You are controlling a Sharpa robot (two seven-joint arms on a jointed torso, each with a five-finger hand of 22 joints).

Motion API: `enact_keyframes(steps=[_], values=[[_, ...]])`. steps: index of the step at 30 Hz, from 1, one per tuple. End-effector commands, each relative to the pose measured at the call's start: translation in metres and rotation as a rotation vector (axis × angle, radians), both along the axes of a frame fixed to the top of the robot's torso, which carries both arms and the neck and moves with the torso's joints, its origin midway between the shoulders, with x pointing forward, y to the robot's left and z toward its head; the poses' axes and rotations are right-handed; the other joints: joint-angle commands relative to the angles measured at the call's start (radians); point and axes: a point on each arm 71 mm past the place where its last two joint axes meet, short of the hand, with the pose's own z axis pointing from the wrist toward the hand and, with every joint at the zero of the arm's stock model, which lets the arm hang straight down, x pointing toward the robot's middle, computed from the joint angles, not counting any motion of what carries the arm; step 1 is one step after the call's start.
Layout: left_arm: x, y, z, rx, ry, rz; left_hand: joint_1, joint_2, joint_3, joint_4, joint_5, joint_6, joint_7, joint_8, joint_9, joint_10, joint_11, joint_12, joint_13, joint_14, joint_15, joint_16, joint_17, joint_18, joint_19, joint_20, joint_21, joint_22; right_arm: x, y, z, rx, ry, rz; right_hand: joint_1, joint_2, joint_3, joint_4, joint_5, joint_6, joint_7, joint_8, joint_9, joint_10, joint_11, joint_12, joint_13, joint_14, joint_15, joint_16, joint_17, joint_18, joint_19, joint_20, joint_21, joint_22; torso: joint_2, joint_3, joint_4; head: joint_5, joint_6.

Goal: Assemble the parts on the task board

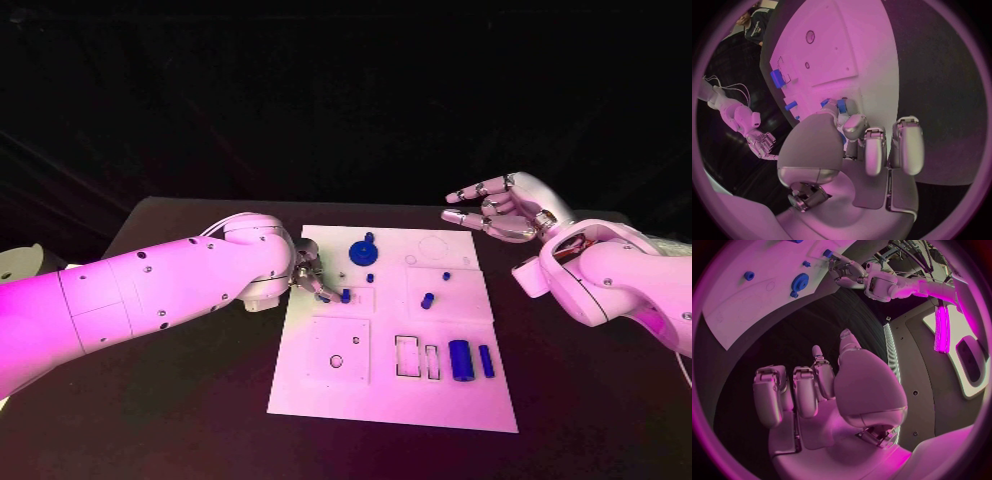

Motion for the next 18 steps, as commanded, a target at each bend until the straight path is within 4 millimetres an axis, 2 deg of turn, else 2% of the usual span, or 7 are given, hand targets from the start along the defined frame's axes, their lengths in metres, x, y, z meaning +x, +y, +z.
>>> enact_keyframes(steps=[1,7,18], values=[[-0.0024,-0.0001,-0.0051,0.014,0.042,-0.014,-0.017,-0.005,-0.006,0.001,-0.001,-0.002,0.002,-0.004,0.001,0.006,0.002,0.003,0.0,0.107,-0.005,0.003,0.263,-0.005,0.046,-0.005,0.005,0.155,-0.0006,0.0014,-0.0002,-0.002,0.0,0.016,-0.001,0.007,-0.005,0.0,-0.001,-0.003,-0.005,0.0,0.001,-0.005,0.003,-0.003,0.119,0.086,0.002,-0.005,0.178,0.011,0.068,0.004,-0.005,0.195,0.0,0.0001,0.0011,0.0,-0.001],[-0.0017,0.0012,-0.0056,0.018,0.047,-0.014,-0.044,-0.022,-0.007,0.002,-0.001,0.0,0.001,-0.003,0.002,0.006,0.002,0.006,0.003,0.107,-0.005,0.003,0.263,-0.006,0.047,-0.005,0.007,0.157,-0.0007,0.0014,-0.0002,-0.002,0.0,0.016,-0.001,0.007,-0.005,0.0,-0.001,-0.003,-0.005,0.0,0.001,-0.005,0.003,-0.003,0.119,0.086,0.002,-0.005,0.178,0.011,0.068,0.004,-0.005,0.195,-0.001,0.0002,0.0011,0.0,-0.001],[-0.0007,0.003,-0.0056,0.019,0.046,-0.008,-0.081,-0.03,0.001,0.003,-0.001,0.003,-0.001,-0.003,0.003,0.008,0.001,0.01,0.005,0.107,-0.006,0.003,0.263,-0.006,0.049,-0.005,0.009,0.16,-0.0007,0.0009,-0.0002,-0.003,0.001,0.014,-0.001,0.007,-0.005,0.0,-0.001,-0.003,-0.005,0.0,0.001,-0.005,0.003,-0.003,0.119,0.086,0.002,-0.005,0.178,0.011,0.068,0.004,-0.005,0.195,-0.001,0.0,0.0003,-0.001,0.001]])
